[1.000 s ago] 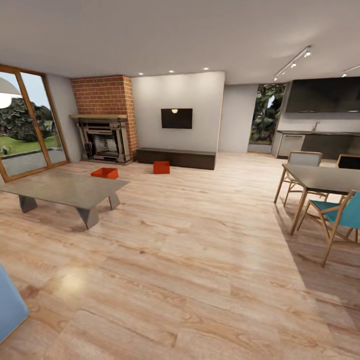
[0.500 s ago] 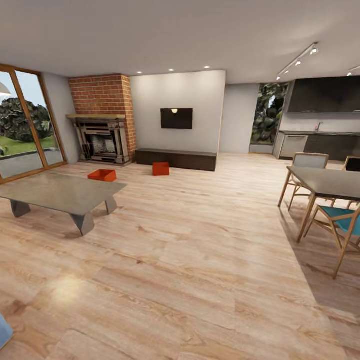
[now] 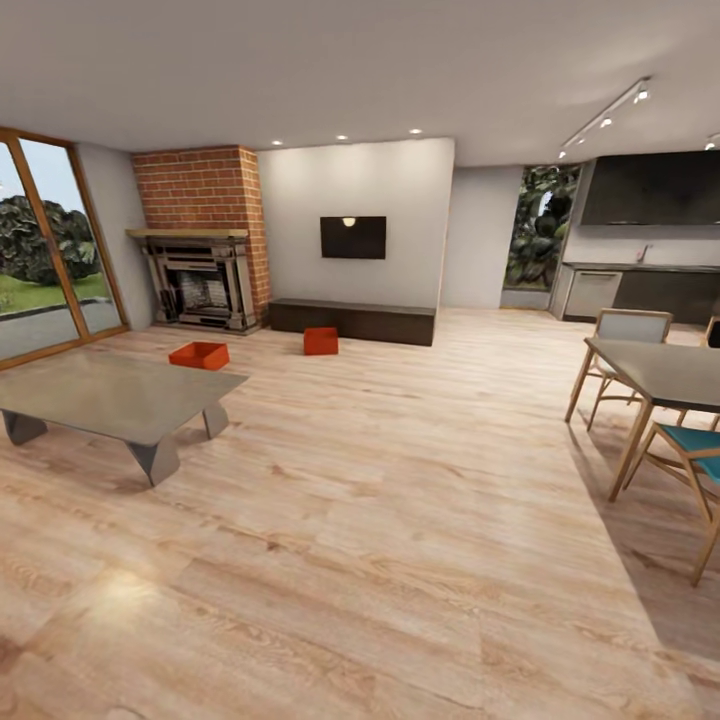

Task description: Move the two storage containers from the living room to the garage. In the garage, place one container on the floor and stack the other container on top of it (either order is fine).

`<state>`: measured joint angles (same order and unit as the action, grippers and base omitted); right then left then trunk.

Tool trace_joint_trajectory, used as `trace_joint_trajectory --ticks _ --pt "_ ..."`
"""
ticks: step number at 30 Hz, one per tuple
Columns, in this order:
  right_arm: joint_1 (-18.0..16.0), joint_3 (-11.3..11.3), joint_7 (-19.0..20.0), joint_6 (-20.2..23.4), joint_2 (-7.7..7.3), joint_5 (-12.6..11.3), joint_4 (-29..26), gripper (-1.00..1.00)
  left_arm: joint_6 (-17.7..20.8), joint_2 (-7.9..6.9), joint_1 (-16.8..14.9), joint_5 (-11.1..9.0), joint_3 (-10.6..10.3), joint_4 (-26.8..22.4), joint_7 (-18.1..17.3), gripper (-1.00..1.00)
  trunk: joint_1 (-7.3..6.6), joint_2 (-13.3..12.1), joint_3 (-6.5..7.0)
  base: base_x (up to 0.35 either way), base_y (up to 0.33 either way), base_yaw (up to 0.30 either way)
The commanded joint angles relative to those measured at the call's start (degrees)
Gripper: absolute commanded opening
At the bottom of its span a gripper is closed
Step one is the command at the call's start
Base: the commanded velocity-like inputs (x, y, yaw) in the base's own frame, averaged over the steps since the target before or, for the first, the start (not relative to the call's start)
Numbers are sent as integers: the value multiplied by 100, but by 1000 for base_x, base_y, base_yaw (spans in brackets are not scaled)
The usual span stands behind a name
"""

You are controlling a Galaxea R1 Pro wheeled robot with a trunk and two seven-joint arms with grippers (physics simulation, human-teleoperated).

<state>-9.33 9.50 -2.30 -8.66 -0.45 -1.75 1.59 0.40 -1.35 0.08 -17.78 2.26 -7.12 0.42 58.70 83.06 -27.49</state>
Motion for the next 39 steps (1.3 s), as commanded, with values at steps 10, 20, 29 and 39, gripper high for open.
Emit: trace_joint_trajectory --ticks 10,20,29,39 --pt "-7 50 -16 -30 -2 -10 17 100 -20 3 1 -15 20 -8 6 100 3 2 -5 326 0 0" --pt "-7 52 -16 -30 -1 -10 17 100 -31 3 1 -15 20 -8 8 100 3 2 -5 326 0 0" --pt "-7 44 -23 -38 15 -17 17 100 -31 3 1 -15 20 -8 9 100 3 2 -5 326 0 18" --pt "-7 43 -18 -39 9 -18 17 100 -28 3 1 -15 21 -8 7 100 3 2 -5 326 0 61"
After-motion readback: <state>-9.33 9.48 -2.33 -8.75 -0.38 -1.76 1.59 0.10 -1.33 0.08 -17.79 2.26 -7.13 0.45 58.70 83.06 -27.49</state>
